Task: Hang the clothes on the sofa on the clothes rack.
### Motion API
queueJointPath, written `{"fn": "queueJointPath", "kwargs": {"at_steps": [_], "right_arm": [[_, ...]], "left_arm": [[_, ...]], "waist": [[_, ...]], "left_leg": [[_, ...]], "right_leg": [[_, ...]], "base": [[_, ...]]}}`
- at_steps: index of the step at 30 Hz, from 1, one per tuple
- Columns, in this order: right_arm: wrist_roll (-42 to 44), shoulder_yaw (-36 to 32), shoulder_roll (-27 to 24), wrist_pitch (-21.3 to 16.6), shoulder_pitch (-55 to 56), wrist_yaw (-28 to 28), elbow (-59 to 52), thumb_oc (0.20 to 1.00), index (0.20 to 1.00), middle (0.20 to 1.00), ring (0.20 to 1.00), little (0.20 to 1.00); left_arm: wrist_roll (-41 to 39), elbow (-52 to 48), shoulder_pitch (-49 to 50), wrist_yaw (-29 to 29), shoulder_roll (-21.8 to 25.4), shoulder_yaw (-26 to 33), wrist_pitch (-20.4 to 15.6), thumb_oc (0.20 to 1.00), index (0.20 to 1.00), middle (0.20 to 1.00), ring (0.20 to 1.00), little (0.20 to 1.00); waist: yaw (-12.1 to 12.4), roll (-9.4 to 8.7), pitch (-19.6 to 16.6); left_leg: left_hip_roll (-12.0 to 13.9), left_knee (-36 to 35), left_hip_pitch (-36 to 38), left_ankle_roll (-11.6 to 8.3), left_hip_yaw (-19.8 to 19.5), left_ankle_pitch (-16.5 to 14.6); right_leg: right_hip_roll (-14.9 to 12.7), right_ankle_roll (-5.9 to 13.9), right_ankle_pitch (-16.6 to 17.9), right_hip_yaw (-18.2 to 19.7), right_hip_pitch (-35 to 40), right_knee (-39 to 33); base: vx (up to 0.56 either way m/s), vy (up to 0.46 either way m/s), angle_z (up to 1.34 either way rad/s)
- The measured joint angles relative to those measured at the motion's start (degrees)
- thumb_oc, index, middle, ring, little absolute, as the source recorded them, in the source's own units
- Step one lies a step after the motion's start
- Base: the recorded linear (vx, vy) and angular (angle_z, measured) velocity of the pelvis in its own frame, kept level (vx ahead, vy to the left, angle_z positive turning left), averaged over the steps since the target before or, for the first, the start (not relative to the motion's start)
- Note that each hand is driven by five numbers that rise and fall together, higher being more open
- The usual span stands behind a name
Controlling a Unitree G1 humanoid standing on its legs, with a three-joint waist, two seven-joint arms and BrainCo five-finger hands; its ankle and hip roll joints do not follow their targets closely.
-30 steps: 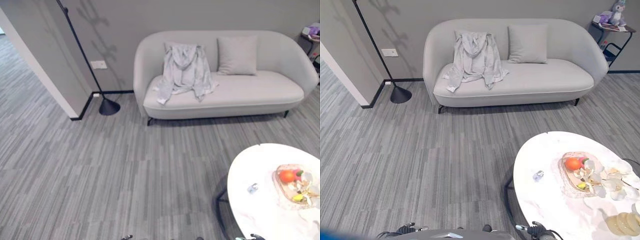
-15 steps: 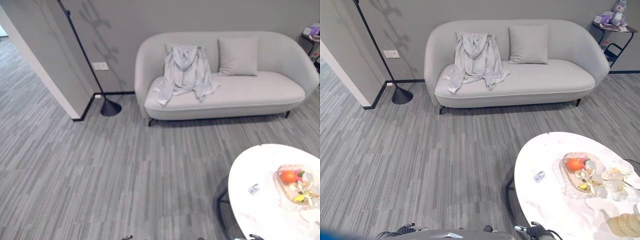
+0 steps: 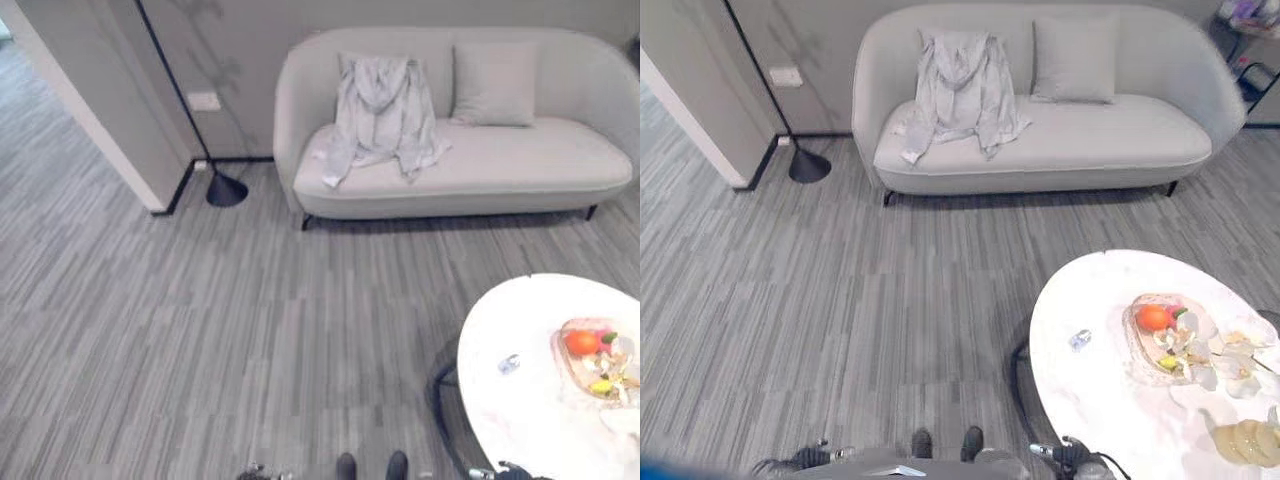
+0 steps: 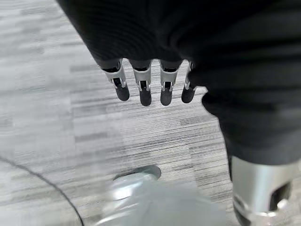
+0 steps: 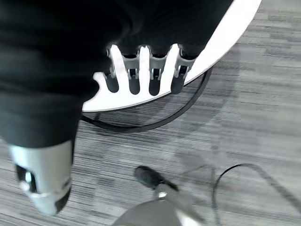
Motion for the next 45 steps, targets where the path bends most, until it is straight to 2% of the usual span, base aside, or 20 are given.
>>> {"fn": "queueJointPath", "kwargs": {"at_steps": [4,7,12,15,17,20,21,22,25,28,31,33,36,38,39,40,41,43,44,45], "right_arm": [[0.43,-0.03,0.03,-0.04,-0.6,-0.35,-0.02,1.0,1.0,1.0,1.0,1.0],[0.41,-0.09,-0.05,0.3,-2.65,-0.63,2.32,1.0,1.0,1.0,1.0,1.0],[0.4,0.04,-0.49,-0.68,-5.71,-1.12,1.97,1.0,1.0,1.0,1.0,1.0],[0.11,1.92,-1.07,-1.55,-3.26,-1.13,1.94,1.0,1.0,1.0,1.0,1.0],[-0.16,2.24,0.55,0.03,-1.24,-0.76,4.59,1.0,1.0,1.0,1.0,1.0],[-0.56,2.3,2.44,0.25,0.19,0.28,4.44,1.0,1.0,1.0,1.0,1.0],[-0.55,2.16,2.39,0.17,-0.07,0.44,4.03,1.0,1.0,1.0,1.0,1.0],[-0.54,2.12,1.92,0.0,-1.14,0.36,3.12,1.0,1.0,1.0,1.0,1.0],[-0.52,2.19,2.03,-0.49,-1.93,0.28,-0.31,1.0,1.0,1.0,1.0,1.0],[-0.48,2.19,2.69,-0.43,-1.75,0.23,-0.15,1.0,1.0,1.0,1.0,1.0],[-0.02,-0.47,2.15,-0.42,-2.23,-0.04,-0.8,1.0,1.0,1.0,1.0,1.0],[0.44,-0.69,1.49,-0.31,-1.72,-0.34,-2.33,1.0,1.0,1.0,1.0,1.0],[0.65,-1.91,1.44,-0.4,-1.04,-0.74,-2.06,1.0,1.0,1.0,1.0,1.0],[1.68,-2.97,0.98,-0.64,-0.9,-1.11,-2.29,1.0,1.0,1.0,1.0,1.0],[1.67,-4.0,0.9,-1.22,-1.37,-1.11,-0.99,1.0,1.0,1.0,1.0,1.0],[1.65,-4.36,0.75,-0.82,-0.89,-1.09,-0.26,1.0,1.0,1.0,1.0,1.0],[1.64,-4.33,0.48,-0.41,0.24,-1.05,-0.05,1.0,1.0,1.0,1.0,1.0],[1.64,-4.08,0.49,-0.31,0.49,-0.98,1.0,1.0,1.0,1.0,1.0,1.0],[1.63,-3.39,0.45,-0.06,1.03,-0.93,1.26,1.0,1.0,1.0,1.0,1.0],[1.64,-3.31,-0.52,-0.07,0.76,-0.98,1.13,1.0,1.0,1.0,1.0,1.0]], "left_arm": [[-1.63,0.02,-0.9,1.03,-0.05,0.36,-0.01,1.0,1.0,1.0,1.0,1.0],[-1.57,1.7,-3.05,0.87,-0.93,-1.58,-0.01,1.0,1.0,1.0,1.0,1.0],[-1.46,2.14,-3.67,0.79,-1.51,-1.23,-0.29,1.0,1.0,1.0,1.0,1.0],[-1.07,3.41,-1.28,0.65,-1.58,0.11,0.08,1.0,1.0,1.0,1.0,1.0],[-1.0,3.18,-0.99,0.8,-0.79,0.41,-0.05,1.0,1.0,1.0,1.0,1.0],[-0.98,2.11,-0.76,0.8,0.88,-0.19,0.08,1.0,1.0,1.0,1.0,1.0],[-0.99,1.84,-1.01,0.79,1.79,-1.78,0.09,1.0,1.0,1.0,1.0,1.0],[-0.98,1.81,-0.94,0.7,1.93,-2.35,0.19,1.0,1.0,1.0,1.0,1.0],[-1.0,1.01,-1.25,0.91,2.8,-2.59,-0.01,1.0,1.0,1.0,1.0,1.0],[-1.01,1.1,-0.47,0.96,2.77,-3.57,-0.1,1.0,1.0,1.0,1.0,1.0],[-1.0,2.19,0.5,1.06,2.44,-3.51,0.42,1.0,1.0,1.0,1.0,1.0],[-0.89,2.3,-0.35,1.57,2.12,-2.72,0.3,1.0,1.0,1.0,1.0,1.0],[-0.09,2.29,-0.98,1.65,1.26,-2.36,-0.33,1.0,1.0,1.0,1.0,1.0],[1.29,2.28,-1.0,1.71,0.76,-2.37,-0.34,1.0,1.0,1.0,1.0,1.0],[1.54,2.98,-1.37,1.8,0.14,-2.24,-0.36,1.0,1.0,1.0,1.0,1.0],[1.96,3.74,-1.68,1.76,-0.37,-2.32,-0.33,1.0,1.0,1.0,1.0,1.0],[2.1,3.57,-1.03,1.74,-0.61,-2.34,-0.4,1.0,1.0,1.0,1.0,1.0],[2.67,3.28,-0.07,1.79,-0.08,-2.43,-0.57,1.0,1.0,1.0,1.0,1.0],[3.29,3.81,1.08,1.8,0.44,-2.53,-0.27,1.0,1.0,1.0,1.0,1.0],[3.49,3.8,1.47,1.82,-0.46,-2.44,-0.3,1.0,1.0,1.0,1.0,1.0]], "waist": [[-0.43,0.08,1.54],[-0.14,2.35,2.43],[3.87,3.91,2.37],[3.2,3.99,0.23],[3.31,2.45,-3.18],[3.68,1.12,-6.34],[4.18,0.6,-7.91],[3.69,1.63,-7.77],[1.34,1.7,-8.06],[1.66,2.77,-7.85],[1.65,4.61,-7.06],[-0.33,4.65,-5.7],[-2.53,4.32,-3.46],[-2.59,4.1,-3.24],[-3.77,3.54,-2.53],[-4.36,3.93,-2.9],[-4.75,4.57,-3.81],[-5.13,3.23,-4.9],[-5.17,2.39,-5.73],[-4.95,3.54,-5.84]], "left_leg": [[4.1,-4.18,-0.82,-0.61,-2.9,-0.28],[4.84,-24.26,-0.33,-4.13,-3.61,4.8],[7.44,-22.02,-5.79,-6.78,-2.01,4.51],[6.18,-14.58,-3.77,-4.55,1.09,5.53],[4.32,-15.14,-3.25,-4.38,3.89,5.4],[2.61,-19.43,0.38,-2.97,4.52,4.6],[1.55,-20.84,2.78,1.59,5.5,5.65],[1.52,-20.69,3.68,5.68,5.43,6.09],[-0.37,-20.55,4.84,8.19,4.96,5.02],[-1.4,-20.41,6.94,12.15,4.78,3.6],[-1.68,-22.52,9.8,10.75,4.1,3.13],[-2.95,-23.79,12.27,10.07,2.29,2.7],[-3.68,-23.8,15.96,10.81,-0.09,-0.02],[-3.5,-23.54,18.08,10.58,-0.97,-2.31],[-3.27,-22.14,19.92,6.76,-4.2,-5.55],[-2.26,-21.76,21.39,5.05,-5.9,-7.24],[-1.19,-21.84,22.29,5.86,-6.41,-7.49],[0.05,-23.43,25.69,5.34,-7.06,-7.88],[0.58,-23.07,27.32,3.78,-6.83,-8.86],[1.97,-21.35,27.25,2.49,-5.47,-9.41]], "right_leg": [[0.04,0.33,-0.5,-1.27,0.15,-0.55],[0.2,0.88,-0.85,-0.57,-0.03,-0.62],[0.47,1.66,-1.7,4.59,-0.51,-0.61],[-2.85,5.26,-4.1,6.75,2.24,-0.66],[-5.6,7.4,-6.25,6.51,2.55,0.47],[-6.06,10.12,-6.46,6.8,3.13,9.21],[-6.53,13.28,-6.32,6.95,1.44,19.45],[-7.16,13.52,-6.45,7.12,-1.72,27.1],[-11.24,13.6,-6.2,8.72,-12.34,46.85],[-13.38,13.7,-5.24,6.39,-14.15,44.86],[-14.04,13.23,-5.68,-2.65,-12.59,21.67],[-10.53,14.34,1.96,0.78,-13.51,-0.41],[-9.79,17.2,10.67,3.02,-19.92,-0.82],[-9.8,17.08,11.48,0.88,-25.08,-0.83],[-10.14,17.0,10.73,-2.24,-23.81,-0.07],[-9.93,15.62,10.01,-2.92,-22.6,1.82],[-9.04,14.65,9.9,-3.1,-22.09,3.26],[-6.96,14.43,9.93,-3.5,-19.87,5.51],[-5.63,8.65,12.01,-2.98,-17.7,4.78],[-3.95,2.27,11.75,-3.33,-16.69,4.62]], "base": [[0.2,0.017,0.24],[0.25,0.056,0.35],[0.32,0.12,-0.52],[0.46,0.204,-0.68],[0.38,0.168,-0.26],[0.34,0.222,-0.27],[0.33,0.287,-0.43],[0.28,0.263,-0.36],[0.2,0.132,0.22],[0.38,0.056,0.18],[0.31,-0.086,-0.15],[0.52,-0.136,0.46],[0.4,-0.166,0.42],[0.71,-0.446,0.39],[0.58,-0.409,0.77],[0.46,-0.347,1.03],[0.44,-0.355,0.85],[0.29,-0.239,0.61],[0.32,-0.303,0.32],[0.32,-0.305,0.08]]}}
